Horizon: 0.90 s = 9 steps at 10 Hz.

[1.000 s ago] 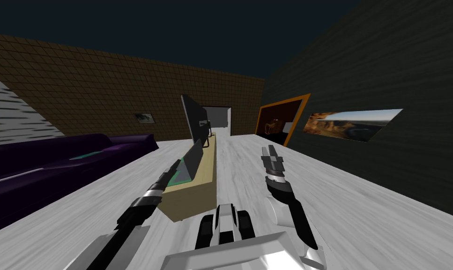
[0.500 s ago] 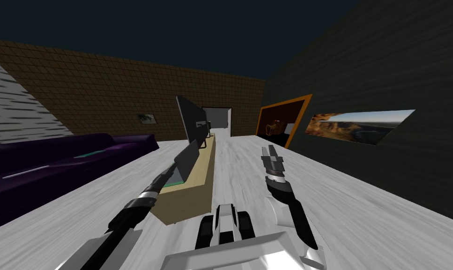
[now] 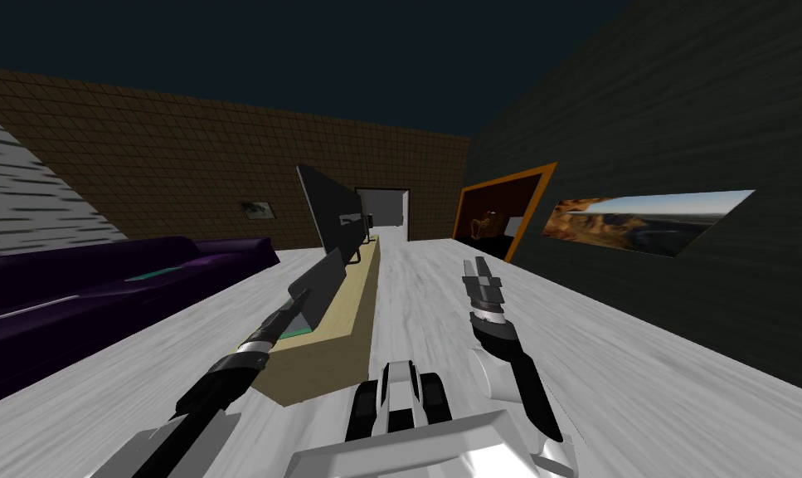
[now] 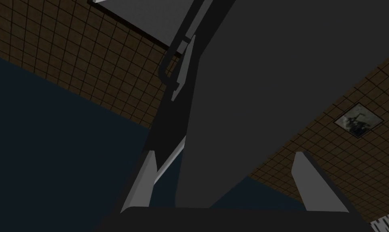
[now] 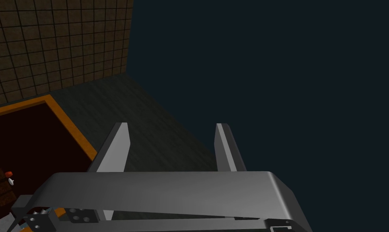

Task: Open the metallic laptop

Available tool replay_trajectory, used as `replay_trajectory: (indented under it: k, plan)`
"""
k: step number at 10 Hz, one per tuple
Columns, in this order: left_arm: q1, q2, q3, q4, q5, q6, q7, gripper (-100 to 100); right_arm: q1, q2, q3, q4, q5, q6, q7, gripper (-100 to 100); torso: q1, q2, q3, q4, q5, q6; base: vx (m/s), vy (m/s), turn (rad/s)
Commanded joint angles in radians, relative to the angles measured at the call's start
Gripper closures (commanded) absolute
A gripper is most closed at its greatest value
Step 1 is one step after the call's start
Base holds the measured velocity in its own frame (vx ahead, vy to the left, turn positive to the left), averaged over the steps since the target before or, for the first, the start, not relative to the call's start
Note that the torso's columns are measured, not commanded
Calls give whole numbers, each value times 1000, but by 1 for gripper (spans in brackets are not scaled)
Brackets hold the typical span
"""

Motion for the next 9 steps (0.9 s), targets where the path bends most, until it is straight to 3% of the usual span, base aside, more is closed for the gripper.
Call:
replay_trajectory:
  k: [1,2,3,9]
  plan:
    - [-15,-11,-6,30,-4,-18,-7,100,0,0,0,0,0,0,0,0,-2,2,2,1,-1,1,-36,23,-27]
    - [-6,-7,-3,14,-2,-7,-3,100,0,0,0,0,0,0,0,0,-1,4,3,1,-1,1,-21,16,-19]
    - [-20,-12,-7,17,30,6,28,100,0,0,0,0,0,0,0,0,0,2,2,0,2,0,-27,58,2]
    - [-56,-30,-22,21,133,59,131,100,0,0,0,0,0,0,0,0,3,-3,-1,-1,3,-2,-30,94,-10]
